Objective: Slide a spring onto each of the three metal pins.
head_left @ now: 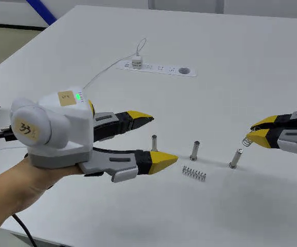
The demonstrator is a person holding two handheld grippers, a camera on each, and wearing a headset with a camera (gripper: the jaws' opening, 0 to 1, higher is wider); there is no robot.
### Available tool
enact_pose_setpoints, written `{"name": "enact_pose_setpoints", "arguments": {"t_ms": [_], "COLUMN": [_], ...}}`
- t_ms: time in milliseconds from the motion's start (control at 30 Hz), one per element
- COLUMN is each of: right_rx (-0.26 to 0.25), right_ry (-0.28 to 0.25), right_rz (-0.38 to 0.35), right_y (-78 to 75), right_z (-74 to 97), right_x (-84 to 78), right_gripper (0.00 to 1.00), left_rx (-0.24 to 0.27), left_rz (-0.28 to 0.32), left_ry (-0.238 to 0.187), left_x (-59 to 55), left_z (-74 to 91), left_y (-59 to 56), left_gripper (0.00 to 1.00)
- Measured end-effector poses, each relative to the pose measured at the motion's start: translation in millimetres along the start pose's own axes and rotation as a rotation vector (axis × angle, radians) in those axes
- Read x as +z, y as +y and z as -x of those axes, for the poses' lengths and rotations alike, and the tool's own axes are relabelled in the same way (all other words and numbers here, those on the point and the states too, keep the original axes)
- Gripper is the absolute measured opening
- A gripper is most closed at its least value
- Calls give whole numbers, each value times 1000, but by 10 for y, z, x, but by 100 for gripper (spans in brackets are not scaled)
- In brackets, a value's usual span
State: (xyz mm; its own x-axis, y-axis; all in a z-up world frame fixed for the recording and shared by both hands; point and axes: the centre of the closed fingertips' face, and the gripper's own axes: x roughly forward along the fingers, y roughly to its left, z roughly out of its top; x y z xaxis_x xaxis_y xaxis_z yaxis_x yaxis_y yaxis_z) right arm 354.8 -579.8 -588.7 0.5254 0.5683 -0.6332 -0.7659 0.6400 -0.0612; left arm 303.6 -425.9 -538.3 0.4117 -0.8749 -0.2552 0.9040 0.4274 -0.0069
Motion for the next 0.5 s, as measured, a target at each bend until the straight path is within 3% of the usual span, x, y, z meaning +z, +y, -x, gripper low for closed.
{"name": "enact_pose_setpoints", "arguments": {"t_ms": [100,333,500], "right_rx": [-3,0,13], "right_ry": [13,60,72], "right_rz": [-16,10,-10], "right_y": [-30,-27,-13], "right_z": [-55,-148,-206], "right_x": [-49,-118,-130], "right_gripper": [11,11,11], "left_rx": [9,20,20], "left_rz": [4,42,55], "left_ry": [16,33,45], "left_x": [-44,-165,-214], "left_z": [27,119,143], "left_y": [25,23,20], "left_gripper": [63,64,65]}}
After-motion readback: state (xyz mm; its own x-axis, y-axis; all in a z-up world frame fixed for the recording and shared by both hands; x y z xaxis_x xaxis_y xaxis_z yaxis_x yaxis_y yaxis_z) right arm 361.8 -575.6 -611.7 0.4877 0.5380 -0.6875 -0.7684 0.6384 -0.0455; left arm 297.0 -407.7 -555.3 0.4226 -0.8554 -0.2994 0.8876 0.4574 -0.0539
